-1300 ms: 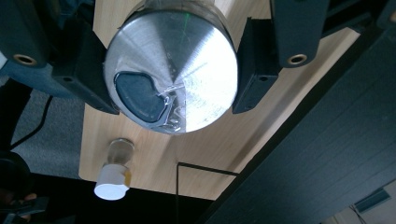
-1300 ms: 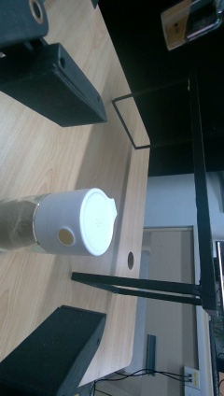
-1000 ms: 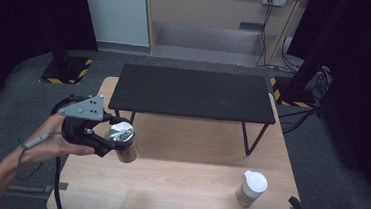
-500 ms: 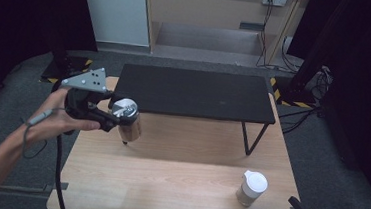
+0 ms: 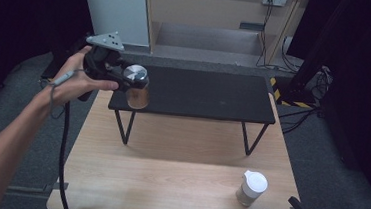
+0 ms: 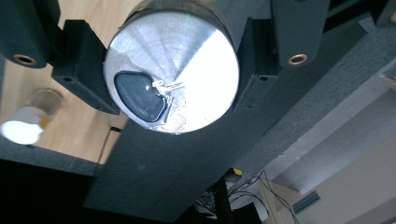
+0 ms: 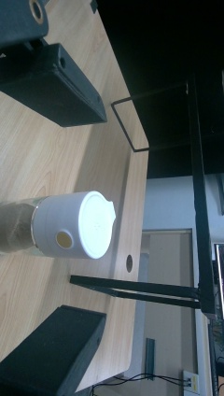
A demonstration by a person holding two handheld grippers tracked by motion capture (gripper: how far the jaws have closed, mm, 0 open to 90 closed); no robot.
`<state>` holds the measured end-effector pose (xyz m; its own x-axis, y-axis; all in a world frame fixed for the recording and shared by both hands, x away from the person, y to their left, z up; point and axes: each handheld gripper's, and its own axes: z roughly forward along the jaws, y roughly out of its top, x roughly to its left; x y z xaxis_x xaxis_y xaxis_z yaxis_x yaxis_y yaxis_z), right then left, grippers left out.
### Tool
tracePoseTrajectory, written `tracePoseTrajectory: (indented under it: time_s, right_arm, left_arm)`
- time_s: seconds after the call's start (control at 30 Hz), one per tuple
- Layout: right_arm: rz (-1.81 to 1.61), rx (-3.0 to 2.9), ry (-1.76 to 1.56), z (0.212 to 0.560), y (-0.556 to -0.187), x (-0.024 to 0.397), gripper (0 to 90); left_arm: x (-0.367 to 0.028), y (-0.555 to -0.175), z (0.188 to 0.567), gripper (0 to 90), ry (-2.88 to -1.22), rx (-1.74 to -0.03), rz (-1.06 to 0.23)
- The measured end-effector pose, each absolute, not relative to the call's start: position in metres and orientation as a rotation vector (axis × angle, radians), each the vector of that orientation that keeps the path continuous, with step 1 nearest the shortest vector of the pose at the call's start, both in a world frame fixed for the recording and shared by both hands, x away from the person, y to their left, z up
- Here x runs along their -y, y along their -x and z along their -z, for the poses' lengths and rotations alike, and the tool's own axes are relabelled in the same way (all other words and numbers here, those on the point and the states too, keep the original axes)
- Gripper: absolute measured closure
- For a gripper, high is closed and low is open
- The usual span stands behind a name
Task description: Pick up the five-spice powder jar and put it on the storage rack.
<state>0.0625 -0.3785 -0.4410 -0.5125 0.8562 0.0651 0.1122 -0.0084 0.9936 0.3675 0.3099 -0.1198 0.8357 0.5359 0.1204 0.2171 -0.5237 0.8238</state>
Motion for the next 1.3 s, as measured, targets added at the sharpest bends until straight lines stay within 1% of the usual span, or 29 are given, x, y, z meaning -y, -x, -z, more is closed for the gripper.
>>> tracePoseTrajectory:
  time_s: [0.27, 0.53, 0.67, 0.93, 1.13, 1.17, 1.2, 1.27, 1.3]
  right_arm:
    - [-1.581, -1.667, -1.013, 0.441, -0.062, 0.379, 5.7]
    - [-1.587, -1.666, -1.017, 0.442, -0.062, 0.38, 5.6]
    - [-1.588, -1.664, -1.017, 0.442, -0.062, 0.38, 5.6]
    - [-1.588, -1.669, -1.018, 0.442, -0.063, 0.38, 5.7]
    - [-1.586, -1.669, -1.02, 0.442, -0.062, 0.379, 5.6]
    - [-1.587, -1.669, -1.021, 0.442, -0.063, 0.379, 5.6]
    - [-1.587, -1.669, -1.019, 0.442, -0.062, 0.379, 5.7]
    - [-1.586, -1.669, -1.016, 0.442, -0.062, 0.38, 5.7]
    - [-1.588, -1.669, -1.017, 0.442, -0.062, 0.38, 5.7]
  left_arm:
    - [-0.296, -0.403, 0.118, 33.9, -2.133, -0.632, -0.485]
    - [-0.301, -0.426, 0.131, 33.9, -2.109, -0.713, -0.513]
    - [-0.302, -0.43, 0.138, 33.9, -2.117, -0.749, -0.523]
    - [-0.306, -0.436, 0.152, 33.9, -2.134, -0.774, -0.487]
    - [-0.313, -0.438, 0.158, 33.6, -2.098, -0.797, -0.461]
    - [-0.314, -0.437, 0.158, 33.0, -2.088, -0.816, -0.469]
    - [-0.315, -0.435, 0.16, 28.8, -2.066, -0.83, -0.477]
    - [-0.317, -0.435, 0.16, 15.8, -2.043, -0.84, -0.454]
    - [-0.315, -0.432, 0.16, 12.8, -2.043, -0.841, -0.474]
